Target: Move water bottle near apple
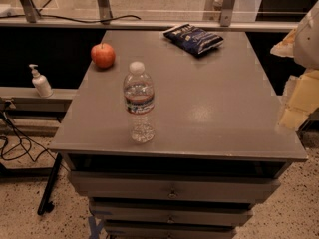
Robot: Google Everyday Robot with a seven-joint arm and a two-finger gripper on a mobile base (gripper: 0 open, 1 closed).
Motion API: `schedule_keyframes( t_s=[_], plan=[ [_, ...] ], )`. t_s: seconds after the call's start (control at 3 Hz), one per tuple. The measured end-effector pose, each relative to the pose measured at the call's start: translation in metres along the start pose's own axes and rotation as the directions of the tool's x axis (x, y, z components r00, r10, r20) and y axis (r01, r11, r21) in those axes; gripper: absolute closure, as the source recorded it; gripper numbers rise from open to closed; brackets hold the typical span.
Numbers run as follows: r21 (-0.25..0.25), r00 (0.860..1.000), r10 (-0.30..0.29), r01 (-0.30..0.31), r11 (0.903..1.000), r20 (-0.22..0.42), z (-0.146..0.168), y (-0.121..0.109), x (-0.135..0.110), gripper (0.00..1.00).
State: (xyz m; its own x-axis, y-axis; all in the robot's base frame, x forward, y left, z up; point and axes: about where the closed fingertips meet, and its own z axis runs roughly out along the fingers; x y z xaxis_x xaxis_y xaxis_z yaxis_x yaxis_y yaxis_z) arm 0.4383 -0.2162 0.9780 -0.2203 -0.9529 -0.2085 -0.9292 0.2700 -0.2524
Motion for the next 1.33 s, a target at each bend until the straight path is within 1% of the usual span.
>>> schedule_keyframes(
  t_s=[0.33,0.67,1.0,1.33],
  plan=[
    [0.0,1.0,0.0,0.0,1.0,0.0,0.0,0.0,0.0,0.0],
    [-0.002,0.999,0.02,-0.02,0.9998,0.05,-0.001,-0.001,-0.002,0.0],
    [-0.023,0.984,0.041,-0.037,0.999,0.176,0.015,-0.001,-0.012,0.0],
    [-0.049,0.924,0.041,-0.024,0.9985,0.381,0.042,-0.004,-0.047,0.0]
  ],
)
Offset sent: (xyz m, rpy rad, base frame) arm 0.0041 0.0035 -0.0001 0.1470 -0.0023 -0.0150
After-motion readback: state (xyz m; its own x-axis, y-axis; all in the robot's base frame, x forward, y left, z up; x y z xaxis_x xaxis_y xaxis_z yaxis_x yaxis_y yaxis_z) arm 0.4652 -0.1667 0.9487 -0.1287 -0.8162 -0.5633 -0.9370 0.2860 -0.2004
